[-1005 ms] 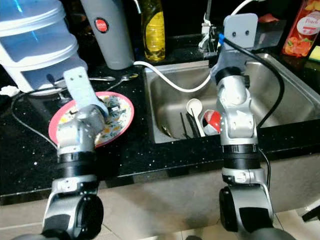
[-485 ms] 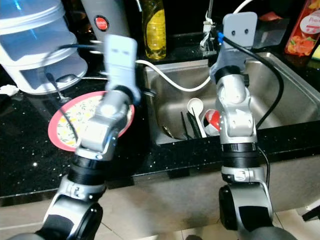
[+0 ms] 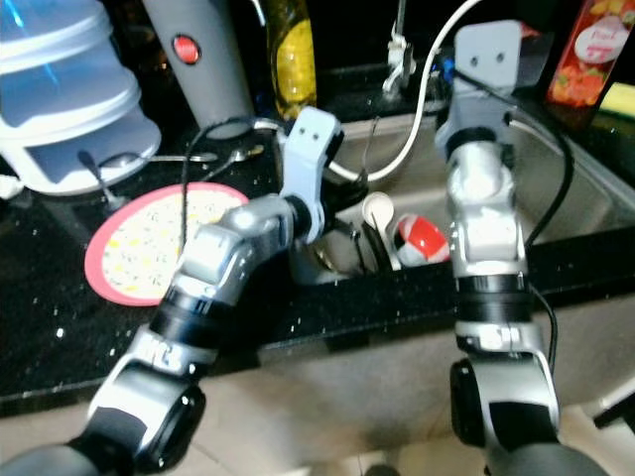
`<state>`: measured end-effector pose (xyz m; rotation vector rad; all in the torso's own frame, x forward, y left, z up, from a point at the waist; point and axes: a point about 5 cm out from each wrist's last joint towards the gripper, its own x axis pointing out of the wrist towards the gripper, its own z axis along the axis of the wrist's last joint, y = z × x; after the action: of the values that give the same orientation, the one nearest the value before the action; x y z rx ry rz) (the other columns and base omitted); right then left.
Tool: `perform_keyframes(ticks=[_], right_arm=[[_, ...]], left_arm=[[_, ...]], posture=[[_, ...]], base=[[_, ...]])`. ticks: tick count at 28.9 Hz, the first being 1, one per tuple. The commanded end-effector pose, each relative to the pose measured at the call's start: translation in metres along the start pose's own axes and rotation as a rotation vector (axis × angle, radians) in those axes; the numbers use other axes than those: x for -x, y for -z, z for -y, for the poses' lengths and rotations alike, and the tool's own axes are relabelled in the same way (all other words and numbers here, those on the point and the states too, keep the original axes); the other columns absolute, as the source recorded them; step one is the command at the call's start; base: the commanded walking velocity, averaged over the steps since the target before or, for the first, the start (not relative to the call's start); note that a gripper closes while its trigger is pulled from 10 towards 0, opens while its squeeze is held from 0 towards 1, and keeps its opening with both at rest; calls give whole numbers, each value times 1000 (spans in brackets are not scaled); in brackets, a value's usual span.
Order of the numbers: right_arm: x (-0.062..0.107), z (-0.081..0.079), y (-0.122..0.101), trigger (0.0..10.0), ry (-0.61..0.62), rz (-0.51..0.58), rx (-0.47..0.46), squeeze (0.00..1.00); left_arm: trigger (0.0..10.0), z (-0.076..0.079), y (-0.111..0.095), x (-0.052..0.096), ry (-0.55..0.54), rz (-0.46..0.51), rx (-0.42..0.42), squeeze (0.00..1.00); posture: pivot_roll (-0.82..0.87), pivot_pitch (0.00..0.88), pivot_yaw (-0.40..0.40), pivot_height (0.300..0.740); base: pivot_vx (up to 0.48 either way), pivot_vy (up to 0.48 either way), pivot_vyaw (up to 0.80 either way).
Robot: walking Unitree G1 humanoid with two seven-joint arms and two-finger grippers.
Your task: Kitchen organization
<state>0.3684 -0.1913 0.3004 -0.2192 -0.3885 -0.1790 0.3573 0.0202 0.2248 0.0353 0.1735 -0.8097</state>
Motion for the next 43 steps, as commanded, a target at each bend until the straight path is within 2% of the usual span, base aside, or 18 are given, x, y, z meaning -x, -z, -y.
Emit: perform_keyframes(ticks=[1, 2, 7, 8, 9, 11, 17, 18, 19, 20, 21, 23, 26, 28, 29, 32, 38, 43], right_arm=[[-1, 1, 4, 10000, 8, -31, 3, 0], [-1, 4, 6, 10000, 25, -46, 9, 0], [1, 5, 6, 10000, 7, -43, -15, 0], [1, 1, 3, 10000, -43, -28, -39, 0], [2, -9, 1, 10000, -138, -15, -65, 0], [6, -25, -4, 10000, -309, 5, -89, 0], [12, -42, -10, 10000, -492, 31, -109, 0], [19, -56, -14, 10000, -638, 40, -122, 0], [19, -56, -14, 10000, -638, 40, -122, 0], [27, -71, -15, 10000, -776, 41, -123, 0], [27, -71, -15, 10000, -776, 41, -123, 0], [43, -96, -4, 10000, -1001, 9, -75, 0], [50, -105, 5, 10000, -1083, -6, -23, 0], [63, -115, 15, 10000, -1210, 55, 188, 0], [63, -115, 15, 10000, -1210, 55, 188, 0], [69, -121, 26, 10000, -1269, 182, 590, 0], [65, -116, 30, 10000, -1298, 267, 885, 0], [57, -104, 25, 10000, -1248, 350, 1009, 0]], left_arm=[[10000, -10, -1, 1, -23, -3, -33, 0], [10000, -12, 1, -4, -18, -29, -51, 1000], [10000, -12, -6, -4, 3, 14, -57, 1000], [10000, -12, -16, 3, 8, 81, -50, 310], [10000, -16, -25, 12, -3, 152, -46, 0], [10000, -24, -35, 26, -37, 235, -60, 0], [10000, -36, -42, 44, -98, 312, -53, 0], [10000, -50, -44, 57, -215, 342, -57, 0], [10000, -50, -44, 57, -215, 342, -57, 0], [10000, -66, -41, 70, -387, 323, -96, 0], [10000, -66, -41, 70, -387, 323, -96, 0], [10000, -96, -25, 105, -778, 200, -241, 0], [10000, -105, -20, 124, -940, 149, -308, 0], [10000, -110, -21, 155, -1133, 128, -380, 0], [10000, -110, -21, 155, -1133, 128, -380, 0], [10000, -115, -23, 177, -1229, 118, -376, 0], [10000, -118, -34, 190, -1270, 116, -404, 0], [10000, -119, -30, 190, -1276, 86, -396, 0]], posture=[[-59, 0, 69, 740], [-73, 0, 78, 740], [-61, 0, 80, 740], [-57, 0, 78, 740], [-47, 0, 72, 740], [-33, 0, 61, 740], [-7, 0, 42, 740], [7, 0, 31, 740], [7, 0, 31, 740], [23, 0, 23, 740], [23, 0, 23, 740], [58, 0, 1, 740], [69, 0, -5, 740], [77, 0, -11, 740], [77, 0, -11, 740], [75, 0, -14, 740], [79, 0, -12, 740], [64, 0, 1, 740]], base=[[0, 0, 0], [0, 0, 0], [0, 0, 0], [0, 0, 0], [0, 0, 0], [0, 0, 0], [0, 0, 0], [0, 0, 0], [0, 0, 0], [0, 0, 0], [0, 0, 0], [0, 0, 0], [0, 0, 0], [0, 0, 0], [0, 0, 0], [0, 0, 0], [0, 0, 0], [0, 0, 0]])
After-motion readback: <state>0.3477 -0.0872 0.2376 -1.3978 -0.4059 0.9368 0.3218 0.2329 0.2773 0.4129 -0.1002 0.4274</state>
